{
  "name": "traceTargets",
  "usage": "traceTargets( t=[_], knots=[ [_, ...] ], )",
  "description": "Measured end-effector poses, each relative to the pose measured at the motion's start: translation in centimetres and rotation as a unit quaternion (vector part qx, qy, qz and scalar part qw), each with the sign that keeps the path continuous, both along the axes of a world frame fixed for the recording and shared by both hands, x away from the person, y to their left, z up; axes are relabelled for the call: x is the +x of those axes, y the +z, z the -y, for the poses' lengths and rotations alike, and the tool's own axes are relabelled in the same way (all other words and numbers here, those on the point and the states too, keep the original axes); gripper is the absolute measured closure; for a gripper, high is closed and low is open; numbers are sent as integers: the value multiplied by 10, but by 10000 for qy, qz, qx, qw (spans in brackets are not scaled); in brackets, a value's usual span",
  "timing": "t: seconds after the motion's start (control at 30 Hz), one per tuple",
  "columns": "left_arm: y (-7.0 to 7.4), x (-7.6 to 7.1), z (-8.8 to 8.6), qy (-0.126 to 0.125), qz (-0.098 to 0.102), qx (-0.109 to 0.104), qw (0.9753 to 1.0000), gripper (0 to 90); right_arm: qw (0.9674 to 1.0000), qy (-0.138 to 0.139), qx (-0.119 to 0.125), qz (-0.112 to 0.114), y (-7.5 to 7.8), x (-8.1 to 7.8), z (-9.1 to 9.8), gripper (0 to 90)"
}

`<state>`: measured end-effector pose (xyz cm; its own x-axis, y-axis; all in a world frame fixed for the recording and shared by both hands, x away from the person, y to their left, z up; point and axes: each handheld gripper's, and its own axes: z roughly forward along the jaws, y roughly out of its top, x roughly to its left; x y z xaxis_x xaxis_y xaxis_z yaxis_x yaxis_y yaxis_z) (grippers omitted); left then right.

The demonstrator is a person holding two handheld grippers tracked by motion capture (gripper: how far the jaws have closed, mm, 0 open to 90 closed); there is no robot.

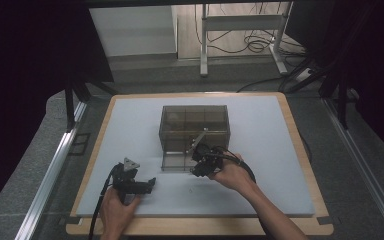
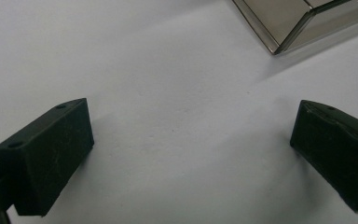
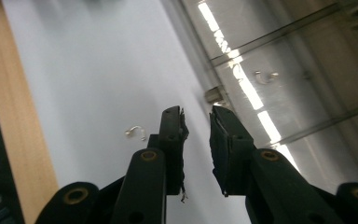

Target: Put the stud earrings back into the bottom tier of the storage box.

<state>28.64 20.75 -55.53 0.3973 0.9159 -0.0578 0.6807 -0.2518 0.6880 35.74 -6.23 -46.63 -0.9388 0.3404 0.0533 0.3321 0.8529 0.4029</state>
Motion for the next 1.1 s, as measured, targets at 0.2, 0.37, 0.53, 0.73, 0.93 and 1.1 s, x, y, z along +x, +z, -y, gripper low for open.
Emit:
traceTargets(
  t=[0.2,0.37,0.53,0.73,0.93,1.1],
  knots=[
    [0,0,0,-2,0,1,10000,0,9997,157,-126,-113,-8,-8,-6,738],
    [0,0,0,-5,-2,7,10000,0,9991,297,-258,-168,-15,-14,-10,755],
    [0,0,0,9,-3,-11,10000,0,9978,475,-399,-242,-21,-20,-16,781],
    [0,0,0,9,0,-13,10000,0,9952,717,-593,-308,-30,-26,-26,799],
    [0,0,0,8,-2,-12,10000,0,9929,826,-837,-166,-36,-29,-34,749],
    [0,0,0,9,0,-12,10000,0,9902,930,-1041,-48,-36,-33,-40,767]
  ],
)
